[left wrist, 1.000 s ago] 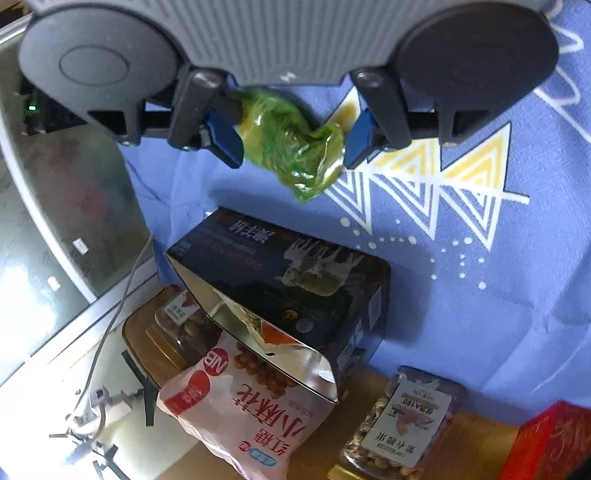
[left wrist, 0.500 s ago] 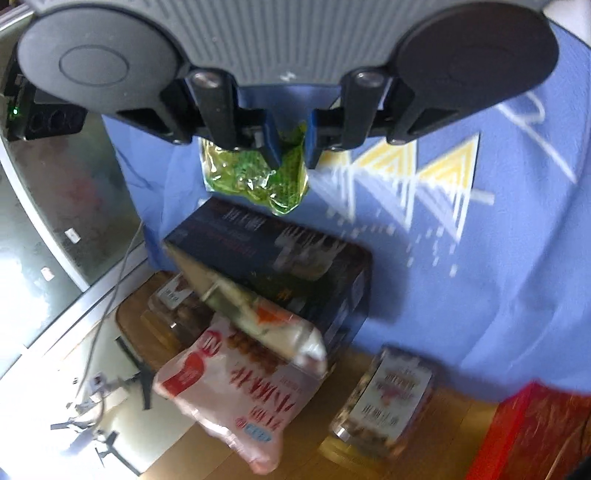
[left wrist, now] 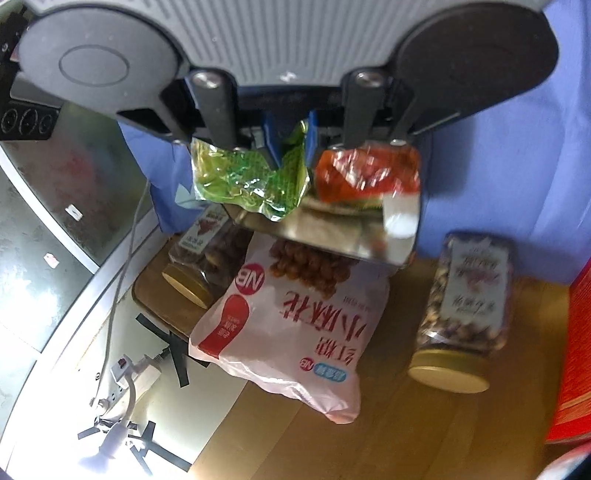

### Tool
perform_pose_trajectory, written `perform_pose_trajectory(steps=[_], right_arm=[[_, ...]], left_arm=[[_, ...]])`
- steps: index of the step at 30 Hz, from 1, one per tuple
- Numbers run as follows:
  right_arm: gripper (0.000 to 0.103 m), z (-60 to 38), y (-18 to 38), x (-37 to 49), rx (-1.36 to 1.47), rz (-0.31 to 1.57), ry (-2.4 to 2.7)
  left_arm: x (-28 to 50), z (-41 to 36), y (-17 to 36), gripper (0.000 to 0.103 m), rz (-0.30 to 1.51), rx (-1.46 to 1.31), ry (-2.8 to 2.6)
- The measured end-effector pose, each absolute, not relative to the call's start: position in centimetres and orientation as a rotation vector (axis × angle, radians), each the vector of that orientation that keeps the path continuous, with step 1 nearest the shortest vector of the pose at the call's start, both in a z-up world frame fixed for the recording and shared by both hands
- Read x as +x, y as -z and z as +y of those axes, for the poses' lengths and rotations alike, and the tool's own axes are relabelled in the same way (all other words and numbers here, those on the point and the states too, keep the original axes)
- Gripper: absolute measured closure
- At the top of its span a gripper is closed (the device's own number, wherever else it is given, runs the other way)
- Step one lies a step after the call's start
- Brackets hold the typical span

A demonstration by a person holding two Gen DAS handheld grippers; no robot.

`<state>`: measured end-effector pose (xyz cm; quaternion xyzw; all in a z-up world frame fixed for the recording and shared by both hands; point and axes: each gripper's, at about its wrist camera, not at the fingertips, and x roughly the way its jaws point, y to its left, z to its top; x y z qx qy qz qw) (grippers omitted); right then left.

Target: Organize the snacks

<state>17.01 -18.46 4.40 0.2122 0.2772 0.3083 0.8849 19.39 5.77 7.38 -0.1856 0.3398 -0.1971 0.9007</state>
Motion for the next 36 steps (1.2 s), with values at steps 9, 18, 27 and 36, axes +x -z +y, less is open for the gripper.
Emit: perform_pose_trajectory(steps=[9,18,27,36], right_arm=[[0.091,-17.7,-3.8,20.3,0.256,0.492,-0.514],[0.056,-17.9,-3.8,18.5,0.133,0.363,-0.359],[0.056,-17.8,-3.7,14.0,0.166,0.352,-0.354],[0.055,-18.1,-1.8,9.3,0.207,0.434,-0.352]], left_arm=[[23.2,3.5,-5.7,0.077,0.704,-0.296,0.347],[20.8,2.7,-6.7,0.065,0.608,-0.163,0.237],[15.3,2.7,-7.1,0.06,0.581,-0.115,0.214],[9.7,2.1,-5.4,0.059,0.644,-0.068,0.156]])
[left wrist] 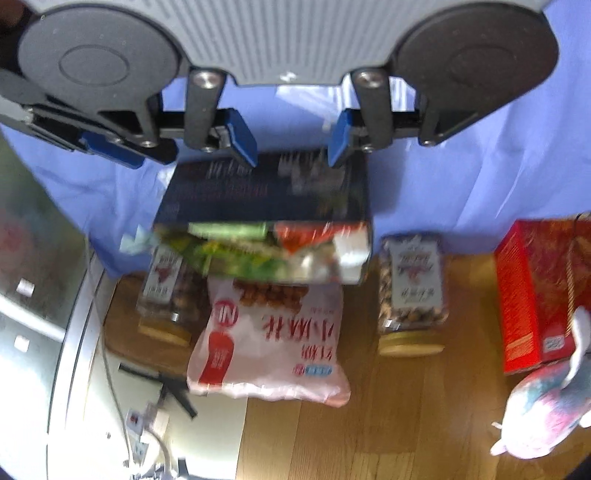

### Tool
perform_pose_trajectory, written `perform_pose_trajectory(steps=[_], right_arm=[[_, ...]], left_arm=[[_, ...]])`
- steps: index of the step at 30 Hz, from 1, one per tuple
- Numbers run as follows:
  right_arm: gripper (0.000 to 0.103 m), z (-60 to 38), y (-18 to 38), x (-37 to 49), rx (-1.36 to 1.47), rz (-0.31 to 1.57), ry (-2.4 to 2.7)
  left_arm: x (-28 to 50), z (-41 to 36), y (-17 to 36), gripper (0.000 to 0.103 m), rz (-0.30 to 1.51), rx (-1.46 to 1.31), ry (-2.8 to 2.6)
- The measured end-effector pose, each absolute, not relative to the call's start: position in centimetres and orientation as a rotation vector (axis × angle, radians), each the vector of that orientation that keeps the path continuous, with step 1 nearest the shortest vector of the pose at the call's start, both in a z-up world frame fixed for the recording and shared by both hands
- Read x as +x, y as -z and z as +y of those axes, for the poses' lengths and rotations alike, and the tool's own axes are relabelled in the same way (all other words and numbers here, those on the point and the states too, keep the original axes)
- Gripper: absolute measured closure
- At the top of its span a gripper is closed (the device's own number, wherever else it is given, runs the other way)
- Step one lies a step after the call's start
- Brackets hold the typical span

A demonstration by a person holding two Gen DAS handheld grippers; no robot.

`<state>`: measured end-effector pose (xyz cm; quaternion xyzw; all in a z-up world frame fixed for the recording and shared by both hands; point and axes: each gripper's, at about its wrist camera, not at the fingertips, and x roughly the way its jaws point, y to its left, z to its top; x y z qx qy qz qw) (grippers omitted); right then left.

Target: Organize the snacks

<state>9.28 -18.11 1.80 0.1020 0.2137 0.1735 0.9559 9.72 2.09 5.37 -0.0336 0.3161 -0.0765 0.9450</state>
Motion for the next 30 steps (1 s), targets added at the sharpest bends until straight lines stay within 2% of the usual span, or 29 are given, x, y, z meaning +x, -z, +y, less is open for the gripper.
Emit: perform_pose_trajectory(steps=[3,7,10,15,17,19,22,30], right_arm=[[0.055,-18.1,-0.8,7.3,0.241,0.482,-0.357],[0.052,-18.2,0.3,4.3,0.275,0.541,-0.37],[0.045,-18.4,0.6,2.3,0.286,0.56,-0.358],[0.043,-19.1,0.9,0.1,0.345,0.61,-0.368],[0.029,-19.4,0.9,-0.7,0.366,0.624,-0.373],[0.024,-19.7,0.9,-1.5,0.392,0.629,-0.371],[0.023,-19.9,0.9,-2.3,0.414,0.636,-0.374],[0.018,-19.5,0.7,-4.1,0.372,0.621,-0.359]], left_arm=[[7.9,1.9,-4.3,0.059,0.689,-0.059,0.128],[5.3,1.5,-3.1,0.049,0.725,-0.04,0.092],[3.5,1.0,-2.5,0.045,0.724,-0.007,0.068],[1.0,0.5,-1.6,0.035,0.74,-0.007,0.06],[0.0,0.4,-1.3,0.025,0.742,-0.004,0.051],[-0.6,0.2,-0.9,0.024,0.749,0.003,0.048],[-1.4,0.1,-0.5,0.021,0.764,0.005,0.04],[-2.9,-0.3,-0.6,0.004,0.752,0.028,0.015]])
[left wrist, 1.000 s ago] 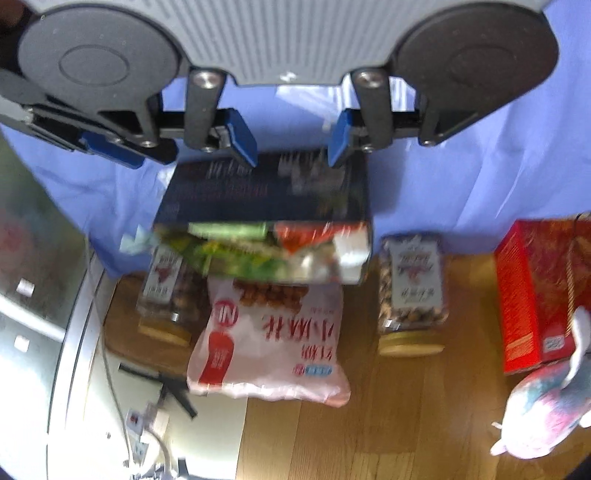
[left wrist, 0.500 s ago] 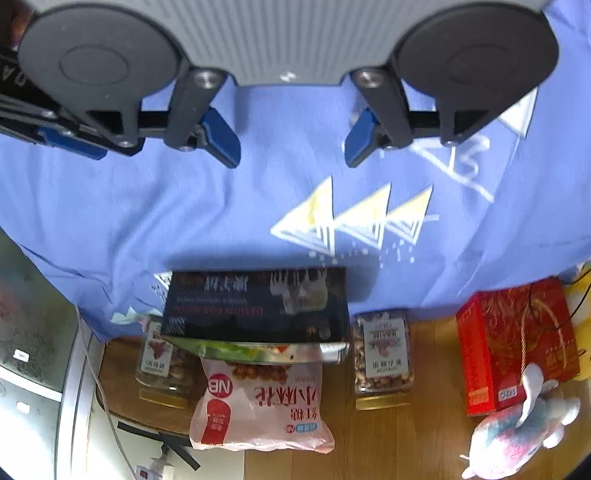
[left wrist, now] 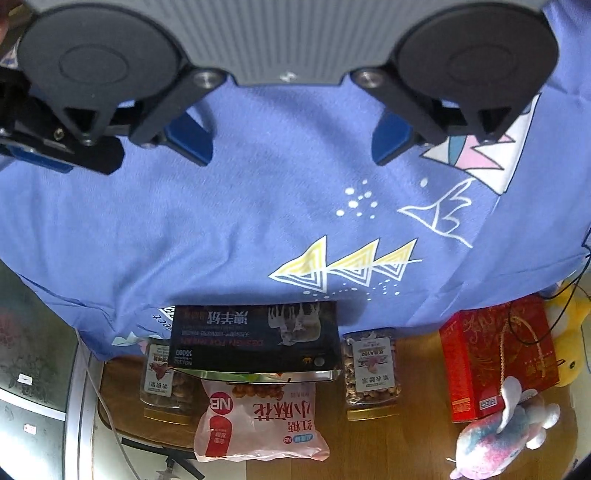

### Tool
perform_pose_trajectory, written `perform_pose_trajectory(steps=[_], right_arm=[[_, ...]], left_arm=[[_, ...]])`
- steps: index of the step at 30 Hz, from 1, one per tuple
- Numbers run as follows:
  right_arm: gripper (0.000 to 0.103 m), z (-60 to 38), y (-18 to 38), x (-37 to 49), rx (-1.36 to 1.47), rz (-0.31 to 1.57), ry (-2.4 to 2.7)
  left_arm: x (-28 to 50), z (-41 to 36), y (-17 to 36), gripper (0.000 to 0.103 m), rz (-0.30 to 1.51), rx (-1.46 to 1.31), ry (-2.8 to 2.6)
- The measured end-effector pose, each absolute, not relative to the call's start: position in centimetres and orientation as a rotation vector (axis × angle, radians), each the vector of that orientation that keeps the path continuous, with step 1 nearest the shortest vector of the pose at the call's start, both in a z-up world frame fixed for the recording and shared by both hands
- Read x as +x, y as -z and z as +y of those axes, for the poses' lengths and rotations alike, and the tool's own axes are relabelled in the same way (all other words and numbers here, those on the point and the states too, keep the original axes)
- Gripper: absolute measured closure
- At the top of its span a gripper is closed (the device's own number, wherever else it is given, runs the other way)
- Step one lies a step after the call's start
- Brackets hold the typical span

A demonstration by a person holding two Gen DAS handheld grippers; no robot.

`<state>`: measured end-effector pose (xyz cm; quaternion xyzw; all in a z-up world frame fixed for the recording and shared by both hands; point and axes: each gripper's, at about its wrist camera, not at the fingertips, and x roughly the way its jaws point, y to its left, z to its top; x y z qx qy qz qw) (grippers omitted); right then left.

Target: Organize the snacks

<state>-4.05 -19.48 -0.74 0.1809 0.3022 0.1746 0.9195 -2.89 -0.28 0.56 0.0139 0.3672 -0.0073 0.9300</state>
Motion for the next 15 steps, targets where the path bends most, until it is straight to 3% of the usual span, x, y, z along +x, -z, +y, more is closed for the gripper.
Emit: perform_pose_trajectory(steps=[4,15], right_arm=[[0.006,-19.7,0.5,-4.8,0.346,0.587,-0.321],[0.002,-19.2,0.2,-5.3,0.309,0.581,-0.296]], left_arm=[[-3.3,-0.2,-0.5,0.0,0.756,0.022,0.005],[-4.5,-0.4,-1.2,0.0,0.718,0.066,-0.025]])
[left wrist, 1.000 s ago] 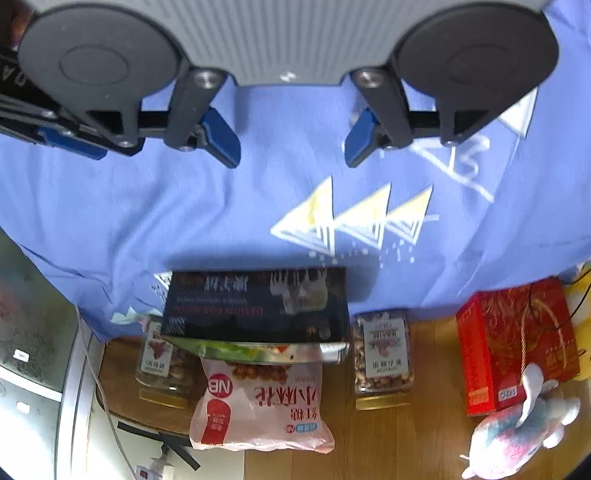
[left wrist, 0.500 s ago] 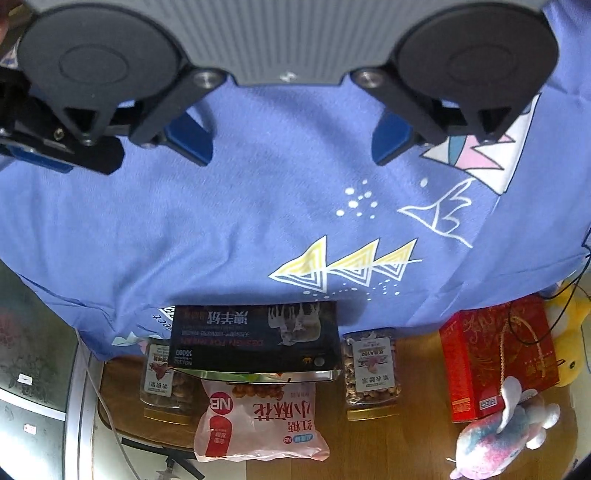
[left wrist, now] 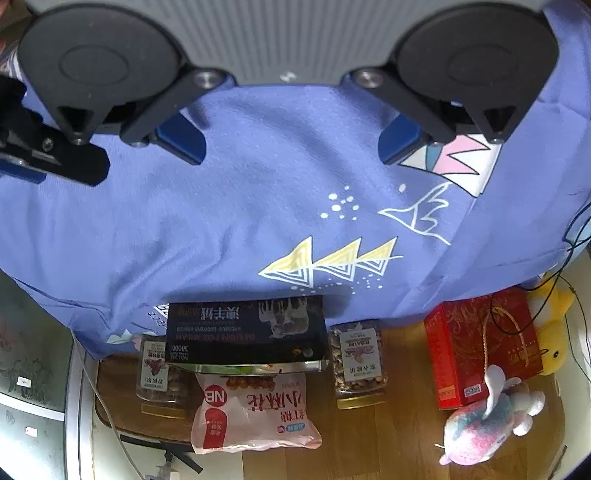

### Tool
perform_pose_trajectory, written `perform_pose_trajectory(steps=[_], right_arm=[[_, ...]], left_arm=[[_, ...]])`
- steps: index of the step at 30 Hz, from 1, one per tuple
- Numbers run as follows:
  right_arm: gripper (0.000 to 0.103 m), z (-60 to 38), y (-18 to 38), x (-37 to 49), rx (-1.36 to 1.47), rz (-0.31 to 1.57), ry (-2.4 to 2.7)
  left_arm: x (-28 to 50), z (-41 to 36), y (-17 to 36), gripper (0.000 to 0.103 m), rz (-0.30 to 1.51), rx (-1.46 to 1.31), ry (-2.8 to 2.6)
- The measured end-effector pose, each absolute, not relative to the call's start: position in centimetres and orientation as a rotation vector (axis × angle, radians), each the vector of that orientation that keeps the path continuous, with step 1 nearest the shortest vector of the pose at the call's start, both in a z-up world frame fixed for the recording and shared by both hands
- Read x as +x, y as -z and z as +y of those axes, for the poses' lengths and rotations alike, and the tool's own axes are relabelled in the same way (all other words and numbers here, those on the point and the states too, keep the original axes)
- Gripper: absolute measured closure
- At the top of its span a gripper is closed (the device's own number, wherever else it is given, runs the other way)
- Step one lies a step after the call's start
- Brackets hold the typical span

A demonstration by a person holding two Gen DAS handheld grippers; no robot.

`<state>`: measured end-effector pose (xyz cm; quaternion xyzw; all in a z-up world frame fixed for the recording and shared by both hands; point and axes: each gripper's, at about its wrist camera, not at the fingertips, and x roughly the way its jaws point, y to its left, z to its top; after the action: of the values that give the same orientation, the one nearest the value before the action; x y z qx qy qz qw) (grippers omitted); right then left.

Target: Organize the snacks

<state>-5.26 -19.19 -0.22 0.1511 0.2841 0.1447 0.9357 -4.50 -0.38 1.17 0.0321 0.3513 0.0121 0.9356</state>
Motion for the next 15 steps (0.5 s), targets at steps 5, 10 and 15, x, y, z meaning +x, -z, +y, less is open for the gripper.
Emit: perform_pose_trajectory(steps=[5,10,15], right_arm=[[0.002,-18.8,-0.2,-5.8,0.291,0.545,-0.29],[0.002,-18.4,-0.8,-6.5,0.271,0.496,-0.287],[0.002,-18.1,-1.4,-6.9,0.259,0.456,-0.283]], left_arm=[[-5.1,-0.4,-1.9,0.0,0.673,0.079,-0.042],[-5.7,-0.3,-2.9,0.0,0.625,0.088,-0.064],[-6.1,-0.1,-3.6,0.0,0.592,0.081,-0.082]])
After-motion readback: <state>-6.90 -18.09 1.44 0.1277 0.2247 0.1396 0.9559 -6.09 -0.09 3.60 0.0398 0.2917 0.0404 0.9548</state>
